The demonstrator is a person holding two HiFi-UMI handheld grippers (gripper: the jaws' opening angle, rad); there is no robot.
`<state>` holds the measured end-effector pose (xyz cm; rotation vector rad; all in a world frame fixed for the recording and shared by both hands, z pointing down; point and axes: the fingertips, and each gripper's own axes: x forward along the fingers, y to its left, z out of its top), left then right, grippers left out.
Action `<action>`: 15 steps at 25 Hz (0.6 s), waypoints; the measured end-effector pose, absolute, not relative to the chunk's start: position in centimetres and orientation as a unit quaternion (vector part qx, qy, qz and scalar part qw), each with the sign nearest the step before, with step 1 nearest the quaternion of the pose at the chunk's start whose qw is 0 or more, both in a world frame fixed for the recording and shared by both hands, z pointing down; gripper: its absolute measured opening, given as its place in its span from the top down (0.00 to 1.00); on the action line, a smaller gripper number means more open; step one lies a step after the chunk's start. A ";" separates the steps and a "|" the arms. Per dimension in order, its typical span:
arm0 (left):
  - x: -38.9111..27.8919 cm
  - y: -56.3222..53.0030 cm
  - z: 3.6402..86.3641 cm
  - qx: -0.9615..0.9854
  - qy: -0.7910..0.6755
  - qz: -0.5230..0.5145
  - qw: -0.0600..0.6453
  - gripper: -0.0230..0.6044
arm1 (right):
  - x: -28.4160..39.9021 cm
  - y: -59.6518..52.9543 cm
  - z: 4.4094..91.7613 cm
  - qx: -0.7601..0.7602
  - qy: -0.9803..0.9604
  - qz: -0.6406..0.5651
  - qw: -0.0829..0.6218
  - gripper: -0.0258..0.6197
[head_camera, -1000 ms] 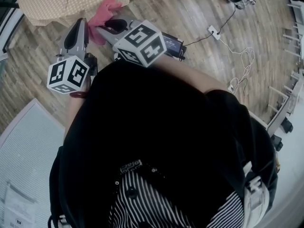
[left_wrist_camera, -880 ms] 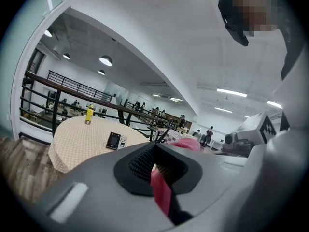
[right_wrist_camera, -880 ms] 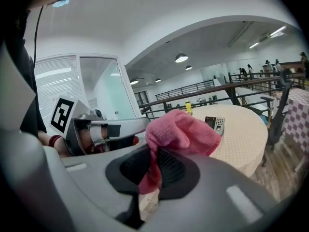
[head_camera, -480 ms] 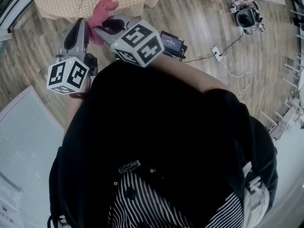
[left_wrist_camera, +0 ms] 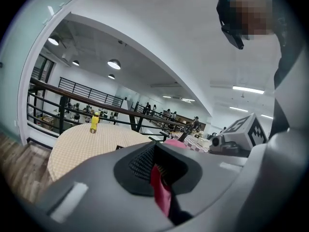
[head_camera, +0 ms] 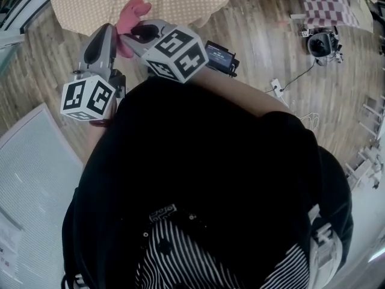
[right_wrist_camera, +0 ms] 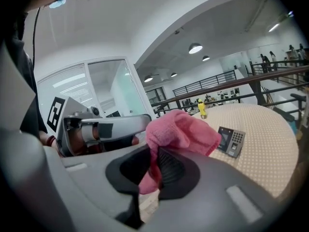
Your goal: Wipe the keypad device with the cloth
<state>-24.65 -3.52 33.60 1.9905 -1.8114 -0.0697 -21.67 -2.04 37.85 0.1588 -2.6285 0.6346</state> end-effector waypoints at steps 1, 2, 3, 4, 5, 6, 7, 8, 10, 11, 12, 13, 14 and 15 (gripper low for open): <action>-24.7 -4.5 33.4 0.719 -0.658 -0.023 0.222 0.96 | -21.8 -3.1 37.7 0.053 -0.948 0.231 0.213 0.89; -24.7 -5.3 33.3 0.718 -0.660 -0.020 0.221 0.96 | -21.9 -4.0 37.5 0.049 -0.948 0.233 0.210 0.89; -24.8 -6.0 33.2 0.715 -0.663 -0.018 0.220 0.96 | -21.9 -4.8 37.3 0.045 -0.949 0.233 0.207 0.89; -24.9 -6.8 33.3 0.713 -0.665 -0.016 0.221 0.96 | -22.0 -5.5 37.2 0.041 -0.950 0.233 0.205 0.89; -25.1 -7.6 33.5 0.710 -0.667 -0.016 0.224 0.96 | -22.0 -6.3 37.1 0.039 -0.950 0.233 0.202 0.89; -25.2 -8.5 33.7 0.708 -0.668 -0.020 0.229 0.96 | -22.0 -7.1 37.2 0.038 -0.951 0.234 0.200 0.89; -25.1 -9.4 33.8 0.706 -0.667 -0.026 0.235 0.96 | -21.9 -8.0 37.3 0.038 -0.950 0.237 0.198 0.89; -24.9 -10.2 34.0 0.706 -0.665 -0.033 0.243 0.96 | -21.7 -8.8 37.5 0.039 -0.949 0.242 0.197 0.89; -24.2 -11.7 34.2 0.708 -0.659 -0.039 0.253 0.95 | -21.1 -10.5 37.7 0.042 -0.947 0.253 0.193 0.89; -23.9 -12.3 34.3 0.709 -0.657 -0.037 0.255 0.95 | -20.8 -11.3 37.8 0.043 -0.946 0.257 0.192 0.89; -23.5 -12.8 34.4 0.710 -0.656 -0.035 0.256 0.95 | -20.5 -11.9 37.9 0.043 -0.945 0.261 0.191 0.89; -23.2 -13.3 34.5 0.710 -0.655 -0.033 0.257 0.95 | -20.3 -12.5 38.1 0.042 -0.944 0.265 0.190 0.89; -23.0 -13.9 34.6 0.710 -0.655 -0.031 0.257 0.95 | -20.0 -12.9 38.4 0.041 -0.944 0.269 0.189 0.89; -22.8 -14.4 34.7 0.711 -0.654 -0.029 0.257 0.95 | -19.8 -13.3 38.7 0.039 -0.943 0.273 0.189 0.89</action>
